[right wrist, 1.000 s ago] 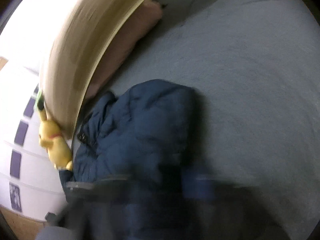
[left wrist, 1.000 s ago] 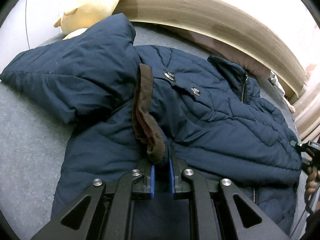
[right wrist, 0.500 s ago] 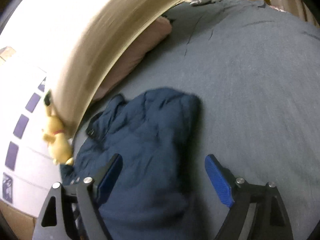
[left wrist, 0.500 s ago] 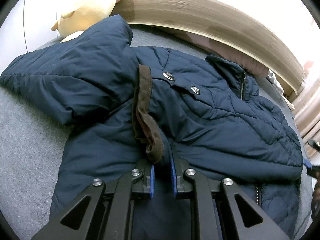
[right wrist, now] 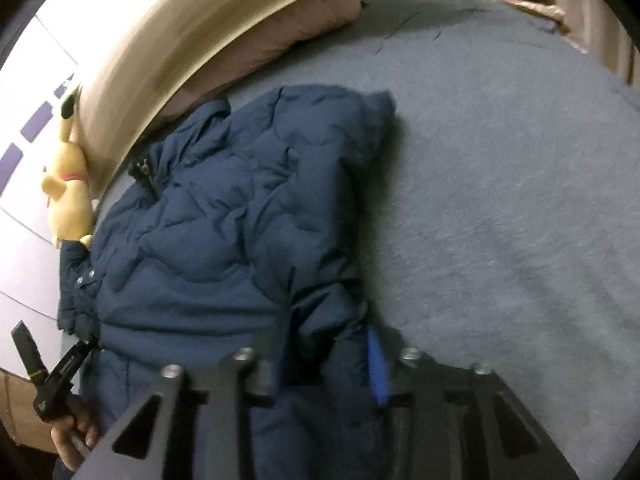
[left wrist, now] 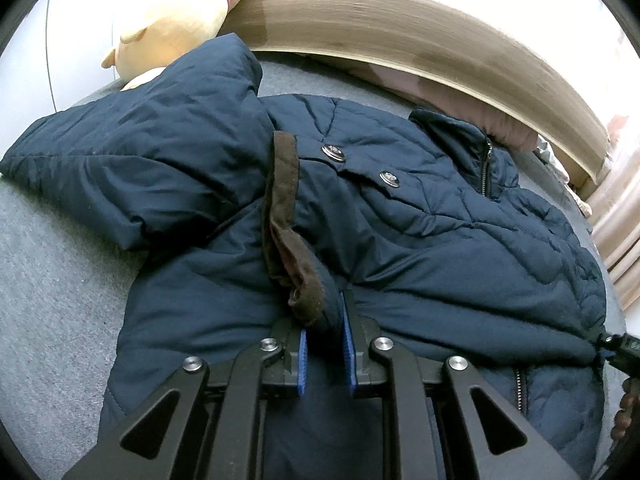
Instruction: Fold large clothes
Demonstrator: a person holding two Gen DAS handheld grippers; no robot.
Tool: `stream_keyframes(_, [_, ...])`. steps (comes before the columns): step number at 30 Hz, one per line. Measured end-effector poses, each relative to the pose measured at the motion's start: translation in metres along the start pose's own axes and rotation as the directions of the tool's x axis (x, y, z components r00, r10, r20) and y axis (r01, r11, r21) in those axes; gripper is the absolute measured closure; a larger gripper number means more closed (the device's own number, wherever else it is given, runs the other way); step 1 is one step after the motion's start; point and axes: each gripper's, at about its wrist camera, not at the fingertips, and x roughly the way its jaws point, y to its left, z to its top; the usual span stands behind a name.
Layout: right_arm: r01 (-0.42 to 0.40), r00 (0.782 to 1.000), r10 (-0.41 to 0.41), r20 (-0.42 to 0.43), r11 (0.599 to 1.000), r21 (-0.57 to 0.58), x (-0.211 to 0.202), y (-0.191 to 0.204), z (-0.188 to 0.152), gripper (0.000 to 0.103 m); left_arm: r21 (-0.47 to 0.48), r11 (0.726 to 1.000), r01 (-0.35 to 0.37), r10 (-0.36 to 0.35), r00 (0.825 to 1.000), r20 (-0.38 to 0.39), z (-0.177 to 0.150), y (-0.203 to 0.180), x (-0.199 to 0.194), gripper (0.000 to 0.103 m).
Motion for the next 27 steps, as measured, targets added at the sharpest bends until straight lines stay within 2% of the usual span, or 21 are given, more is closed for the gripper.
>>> stream_keyframes(1, [0.019, 0.999, -0.019, 0.026, 1.000, 0.016, -0.007, 0.000, 0.001, 0.027, 0.001, 1.000, 0.000, 0.000, 1.000, 0.001, 0.000, 0.000, 0.000, 0.086])
stream_keyframes(3, [0.059, 0.991, -0.063, 0.114, 0.997, 0.041, -0.029, 0.003, 0.006, 0.027, 0.002, 1.000, -0.001, 0.001, 1.000, 0.002, 0.000, 0.000, 0.000, 0.086])
stream_keyframes(4, [0.046, 0.987, -0.053, 0.155, 0.998, 0.047, -0.040, 0.006, 0.010, 0.027, 0.002, 1.000, 0.000, 0.000, 1.000, 0.004, 0.000, 0.000, 0.000, 0.086])
stream_keyframes(8, [-0.091, 0.968, 0.084, 0.238, 0.996, 0.016, -0.061, 0.024, 0.027, 0.027, 0.003, 1.000, -0.001, 0.001, 1.000, 0.007, -0.001, 0.000, 0.001, 0.086])
stream_keyframes(10, [-0.198, 0.959, 0.188, 0.211, 0.980, 0.029, -0.047, 0.029, 0.038, 0.027, 0.003, 1.000, -0.001, 0.001, 1.000, 0.008, -0.001, 0.000, 0.001, 0.086])
stream_keyframes(12, [-0.233, 0.960, 0.216, 0.179, 0.970, 0.077, -0.024, 0.024, 0.047, 0.027, 0.003, 1.000, 0.000, 0.000, 1.000, 0.009, -0.001, 0.000, 0.001, 0.086])
stream_keyframes(15, [-0.219, 0.973, 0.200, 0.112, 0.958, 0.188, 0.015, -0.003, 0.053, 0.028, 0.004, 1.000, 0.000, 0.000, 1.000, 0.009, -0.001, 0.000, 0.000, 0.086])
stream_keyframes(17, [-0.238, 0.970, 0.220, 0.106, 0.948, 0.211, 0.029, -0.015, 0.055, 0.028, 0.005, 1.000, 0.004, -0.004, 1.000, 0.011, 0.000, 0.000, 0.001, 0.085])
stream_keyframes(21, [-0.190, 0.980, 0.174, 0.096, 0.962, 0.198, 0.025, -0.012, 0.057, 0.028, 0.010, 1.000, 0.000, 0.000, 1.000, 0.014, -0.001, -0.001, 0.001, 0.085])
stream_keyframes(23, [-0.141, 0.987, 0.124, 0.106, 0.974, 0.178, 0.018, 0.008, 0.058, 0.028, 0.009, 1.000, 0.000, 0.000, 1.000, 0.013, -0.001, 0.000, 0.001, 0.085])
stream_keyframes(25, [-0.174, 0.979, 0.161, 0.124, 0.979, 0.103, 0.005, 0.028, 0.054, 0.028, 0.012, 1.000, -0.003, 0.003, 1.000, 0.014, 0.000, -0.001, 0.001, 0.085])
stream_keyframes(27, [-0.137, 0.984, 0.127, 0.122, 0.988, 0.072, -0.002, 0.035, 0.046, 0.027, 0.014, 1.000, -0.005, 0.004, 1.000, 0.014, 0.000, -0.001, 0.001, 0.085])
